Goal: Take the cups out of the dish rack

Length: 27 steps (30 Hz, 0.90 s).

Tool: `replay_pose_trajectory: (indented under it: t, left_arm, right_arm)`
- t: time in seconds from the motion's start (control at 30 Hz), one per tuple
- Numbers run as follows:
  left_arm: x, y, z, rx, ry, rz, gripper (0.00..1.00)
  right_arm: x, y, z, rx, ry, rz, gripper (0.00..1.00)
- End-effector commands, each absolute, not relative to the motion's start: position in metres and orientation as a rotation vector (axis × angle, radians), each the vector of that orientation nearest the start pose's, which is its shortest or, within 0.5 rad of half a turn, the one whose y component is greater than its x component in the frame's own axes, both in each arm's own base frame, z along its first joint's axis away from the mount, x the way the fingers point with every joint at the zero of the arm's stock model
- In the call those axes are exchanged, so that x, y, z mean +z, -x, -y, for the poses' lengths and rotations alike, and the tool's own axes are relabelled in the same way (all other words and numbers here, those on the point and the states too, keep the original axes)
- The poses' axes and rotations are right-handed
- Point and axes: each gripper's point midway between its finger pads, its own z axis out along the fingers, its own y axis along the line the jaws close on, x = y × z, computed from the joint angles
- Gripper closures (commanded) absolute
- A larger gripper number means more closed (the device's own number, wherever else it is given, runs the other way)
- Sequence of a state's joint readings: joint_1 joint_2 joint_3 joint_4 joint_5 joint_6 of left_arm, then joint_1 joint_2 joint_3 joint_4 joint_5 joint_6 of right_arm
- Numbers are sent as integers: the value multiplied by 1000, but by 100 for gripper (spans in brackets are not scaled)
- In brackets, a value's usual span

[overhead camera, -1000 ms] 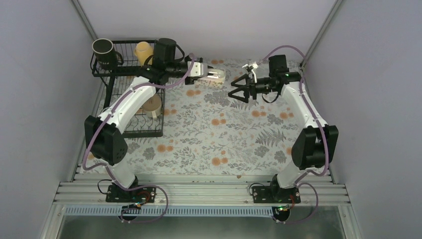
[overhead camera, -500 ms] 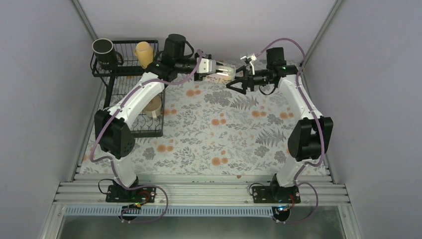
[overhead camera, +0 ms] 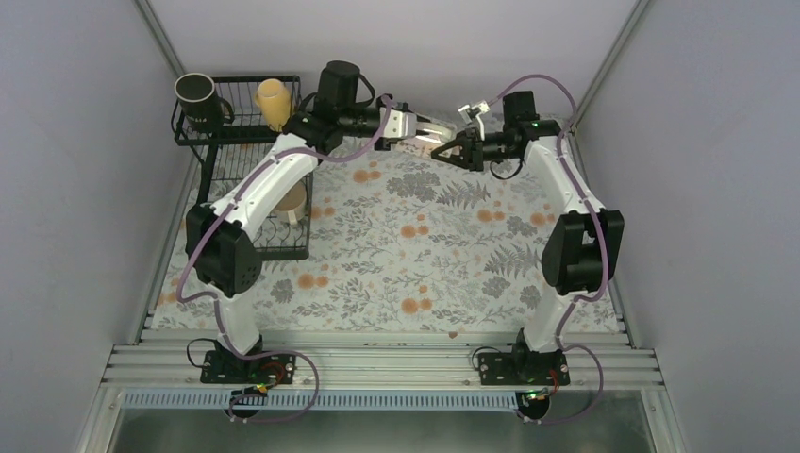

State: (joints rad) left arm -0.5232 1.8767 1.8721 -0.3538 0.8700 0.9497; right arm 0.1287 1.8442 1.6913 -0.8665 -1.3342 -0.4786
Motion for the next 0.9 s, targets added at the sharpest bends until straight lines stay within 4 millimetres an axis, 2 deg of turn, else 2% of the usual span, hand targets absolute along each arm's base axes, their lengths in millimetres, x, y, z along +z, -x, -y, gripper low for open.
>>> replay_pose_trajectory:
  t: [0.0, 0.1, 0.27, 0.4, 0.47, 0.57, 0.67, 0.77, 0.83, 0.87]
  left_arm:
    - [389, -358, 382, -517, -1611, -736, 87]
    - [381, -351, 378, -519, -1628, -744, 61]
    - [368, -343, 370, -498, -1665, -759, 43]
    - [370, -345, 354, -411, -1667, -788, 30]
    - [375, -348, 337, -353, -1668, -821, 24]
    - [379, -359, 308, -198, -1690, -914, 22]
    - [377, -380, 271, -36, -1688, -1082, 24]
    - [368, -395, 234, 28, -1645, -1305, 22]
    - [349, -396, 210, 43, -1673, -1453, 21]
    - [336, -395, 198, 57, -1695, -1524, 12]
  right_arm:
    - [329, -356, -225, 1460, 1091, -1637, 97]
    - [337, -352, -224, 1413, 1103, -1633, 97]
    - [345, -349, -219, 1317, 1105, -1649, 97]
    - [331, -370, -208, 1117, 1057, -1797, 97]
    - [311, -393, -195, 952, 1023, -1939, 97]
    - [277, -425, -162, 677, 946, -2183, 96]
    - [261, -444, -124, 507, 872, -2331, 96]
    - [249, -456, -87, 331, 854, -2405, 96]
    - [241, -457, -73, 294, 869, -2438, 96]
    - [235, -457, -67, 284, 873, -2464, 96]
